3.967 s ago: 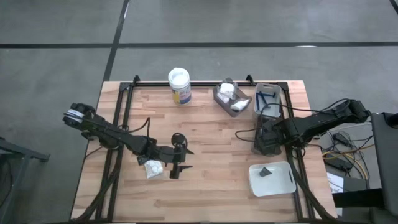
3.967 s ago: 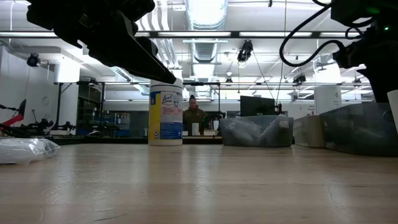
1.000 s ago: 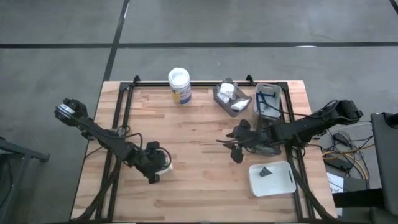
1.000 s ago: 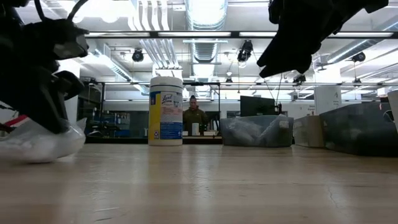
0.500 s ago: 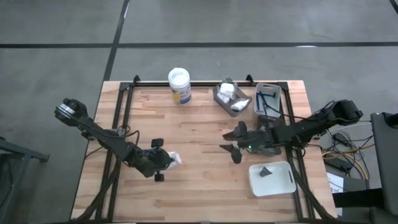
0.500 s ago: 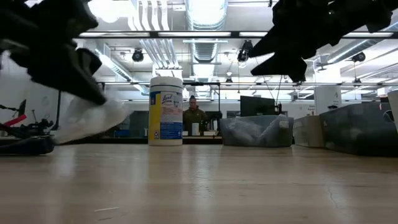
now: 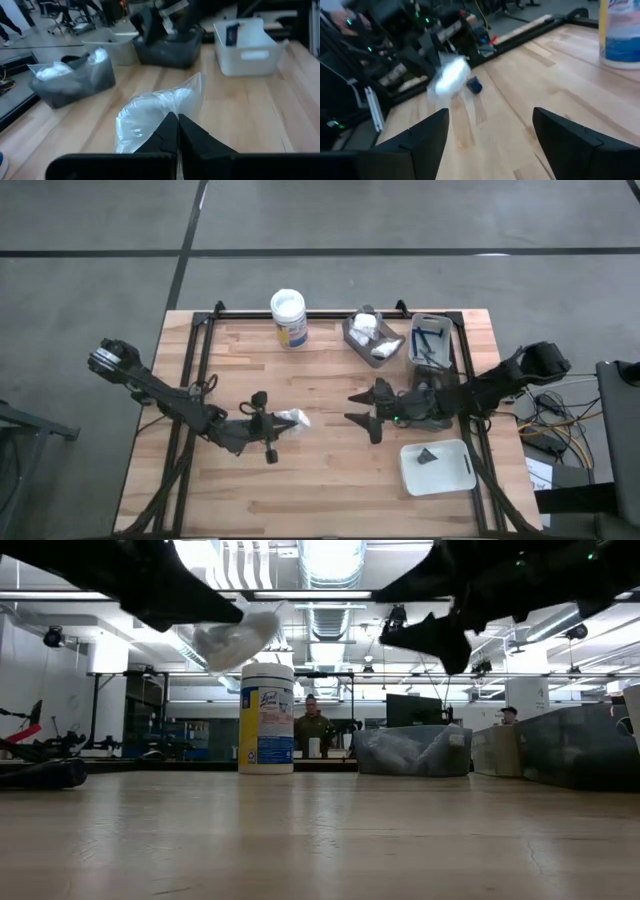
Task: Pick & Place Travel size toiletries
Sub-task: Put the white cotton pack into the top black bin
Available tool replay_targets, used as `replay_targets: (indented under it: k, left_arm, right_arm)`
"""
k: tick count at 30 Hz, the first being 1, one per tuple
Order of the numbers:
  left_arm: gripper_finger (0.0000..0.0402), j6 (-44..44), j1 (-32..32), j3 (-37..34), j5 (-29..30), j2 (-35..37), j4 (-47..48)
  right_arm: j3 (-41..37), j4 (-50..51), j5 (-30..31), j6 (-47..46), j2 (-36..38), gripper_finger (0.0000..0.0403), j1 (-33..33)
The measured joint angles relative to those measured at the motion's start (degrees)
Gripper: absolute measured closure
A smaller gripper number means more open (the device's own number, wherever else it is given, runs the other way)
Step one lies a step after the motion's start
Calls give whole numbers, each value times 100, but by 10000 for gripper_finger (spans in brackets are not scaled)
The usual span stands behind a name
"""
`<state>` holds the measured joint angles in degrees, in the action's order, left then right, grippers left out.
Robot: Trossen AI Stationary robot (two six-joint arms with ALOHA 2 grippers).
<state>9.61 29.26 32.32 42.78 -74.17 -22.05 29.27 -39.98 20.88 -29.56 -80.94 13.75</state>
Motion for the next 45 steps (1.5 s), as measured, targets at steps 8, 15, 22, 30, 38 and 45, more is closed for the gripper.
replay_targets:
  k: [8,15,22,30,38,45]
  left_arm:
    - [394,168,-324,0,4,-250,-494]
    - [395,137,-343,0,-8,-395,-646]
    - [394,142,-343,0,-60,-431,-840]
    - [393,138,-342,0,-179,-433,-1062]
    - [392,149,-342,0,-254,-433,-1055]
    - [390,157,-344,0,-460,-433,-1051]
  right_arm:
    - [1010,-70,-86,439,-1317,151,-2]
    - [1615,-10,-450,837,-1787,174,-6]
    - [1791,82,-442,1058,-1787,188,-13]
    - [1798,172,-442,1075,-1787,249,-15]
    - [1796,213,-441,1075,-1785,367,-17]
    - [1793,325,-444,1077,-1785,392,-17]
